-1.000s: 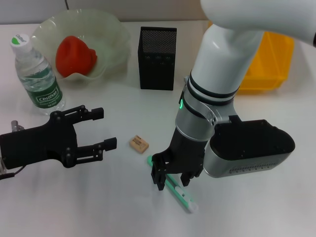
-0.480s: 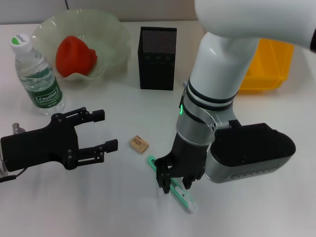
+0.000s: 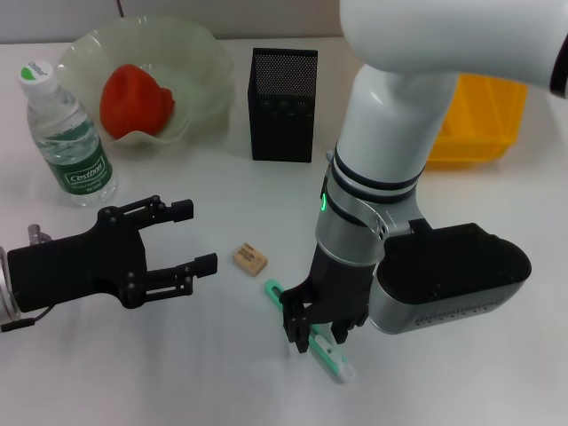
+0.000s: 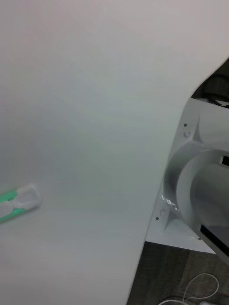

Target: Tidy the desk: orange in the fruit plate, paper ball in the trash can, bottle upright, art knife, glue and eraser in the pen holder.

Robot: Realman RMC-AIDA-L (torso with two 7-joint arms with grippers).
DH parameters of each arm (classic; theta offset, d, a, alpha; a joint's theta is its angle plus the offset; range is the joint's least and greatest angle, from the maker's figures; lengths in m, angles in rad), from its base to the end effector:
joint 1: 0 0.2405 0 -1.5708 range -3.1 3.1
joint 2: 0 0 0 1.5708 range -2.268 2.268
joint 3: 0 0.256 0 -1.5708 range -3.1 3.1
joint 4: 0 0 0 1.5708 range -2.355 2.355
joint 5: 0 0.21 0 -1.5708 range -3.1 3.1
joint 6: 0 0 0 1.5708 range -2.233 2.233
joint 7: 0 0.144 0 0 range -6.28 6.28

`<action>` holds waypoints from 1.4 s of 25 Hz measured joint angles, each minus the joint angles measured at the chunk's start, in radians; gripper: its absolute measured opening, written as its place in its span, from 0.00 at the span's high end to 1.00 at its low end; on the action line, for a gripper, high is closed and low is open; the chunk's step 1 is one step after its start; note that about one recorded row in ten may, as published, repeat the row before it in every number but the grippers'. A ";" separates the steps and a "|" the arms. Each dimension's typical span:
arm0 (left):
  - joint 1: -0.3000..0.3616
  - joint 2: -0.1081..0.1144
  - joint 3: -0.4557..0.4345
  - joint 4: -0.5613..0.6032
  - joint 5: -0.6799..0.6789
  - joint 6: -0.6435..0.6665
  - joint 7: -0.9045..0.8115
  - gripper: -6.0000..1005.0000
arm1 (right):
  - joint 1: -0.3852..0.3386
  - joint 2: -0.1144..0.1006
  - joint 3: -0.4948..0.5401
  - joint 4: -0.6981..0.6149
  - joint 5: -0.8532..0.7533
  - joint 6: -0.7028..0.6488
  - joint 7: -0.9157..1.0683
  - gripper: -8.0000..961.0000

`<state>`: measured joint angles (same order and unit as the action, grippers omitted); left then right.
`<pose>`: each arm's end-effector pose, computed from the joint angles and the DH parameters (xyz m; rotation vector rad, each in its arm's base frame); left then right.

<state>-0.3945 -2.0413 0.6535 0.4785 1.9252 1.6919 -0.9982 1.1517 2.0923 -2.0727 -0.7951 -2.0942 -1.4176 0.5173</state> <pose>-0.2995 0.2694 -0.0045 -2.6951 -0.4132 -0.8579 0.0938 0.3143 -0.1353 1.5626 1.9472 0.3313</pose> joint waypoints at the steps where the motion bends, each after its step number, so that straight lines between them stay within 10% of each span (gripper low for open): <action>1: 0.000 -0.001 0.000 0.000 0.000 0.000 0.000 0.20 | 0.001 0.000 -0.003 0.000 0.002 0.000 0.000 0.57; 35: -0.001 -0.005 0.000 0.000 0.000 0.001 -0.002 0.20 | 0.031 0.000 -0.047 0.048 0.057 -0.001 -0.026 0.60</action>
<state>-0.3951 -2.0465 0.6534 0.4786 1.9251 1.6926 -1.0000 1.1827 2.0923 -2.1194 -0.7472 -2.0371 -1.4182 0.4917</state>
